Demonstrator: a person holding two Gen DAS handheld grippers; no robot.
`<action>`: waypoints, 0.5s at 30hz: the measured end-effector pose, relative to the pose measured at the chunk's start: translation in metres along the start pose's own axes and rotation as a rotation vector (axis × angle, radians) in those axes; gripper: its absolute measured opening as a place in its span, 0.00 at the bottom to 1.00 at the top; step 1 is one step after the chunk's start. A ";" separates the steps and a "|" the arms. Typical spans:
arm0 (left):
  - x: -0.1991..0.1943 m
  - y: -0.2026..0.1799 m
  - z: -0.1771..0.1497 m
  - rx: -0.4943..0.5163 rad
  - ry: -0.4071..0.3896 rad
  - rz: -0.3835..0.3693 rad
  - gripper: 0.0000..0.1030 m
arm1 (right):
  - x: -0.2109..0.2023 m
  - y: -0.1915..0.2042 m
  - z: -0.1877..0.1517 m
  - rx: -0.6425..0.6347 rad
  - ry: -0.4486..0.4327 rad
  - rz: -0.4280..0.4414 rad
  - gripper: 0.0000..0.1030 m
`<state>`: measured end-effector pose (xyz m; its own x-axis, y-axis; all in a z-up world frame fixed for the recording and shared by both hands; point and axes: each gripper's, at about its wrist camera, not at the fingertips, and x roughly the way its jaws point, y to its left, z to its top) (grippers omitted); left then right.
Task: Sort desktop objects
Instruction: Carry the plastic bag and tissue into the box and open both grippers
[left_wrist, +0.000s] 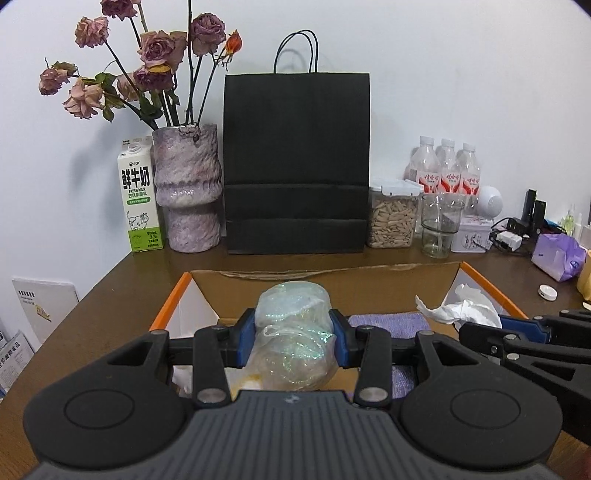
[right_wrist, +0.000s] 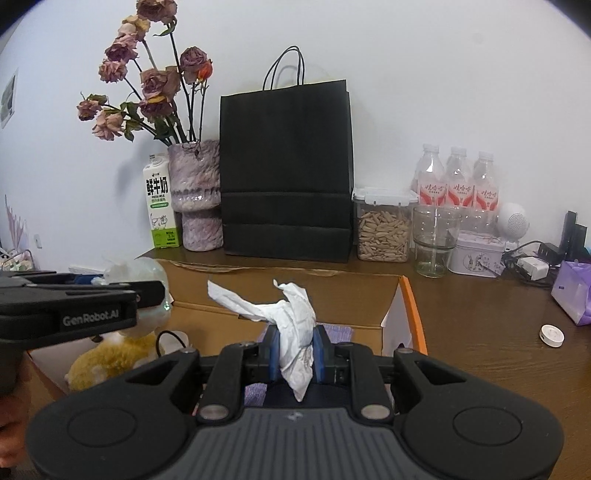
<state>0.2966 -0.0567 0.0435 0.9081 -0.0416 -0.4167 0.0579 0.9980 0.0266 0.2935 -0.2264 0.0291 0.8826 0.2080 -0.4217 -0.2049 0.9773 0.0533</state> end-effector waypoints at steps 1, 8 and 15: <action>0.000 0.000 -0.001 0.004 0.002 0.001 0.44 | 0.000 0.001 -0.001 -0.002 0.000 -0.002 0.17; -0.004 -0.001 -0.004 0.019 -0.030 0.039 0.87 | -0.002 0.004 -0.005 -0.013 0.004 -0.019 0.38; -0.017 -0.001 -0.005 0.021 -0.093 0.043 1.00 | -0.013 0.007 -0.005 -0.042 -0.046 -0.048 1.00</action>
<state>0.2786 -0.0572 0.0463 0.9445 -0.0039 -0.3286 0.0257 0.9977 0.0620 0.2782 -0.2221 0.0302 0.9101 0.1635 -0.3807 -0.1786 0.9839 -0.0043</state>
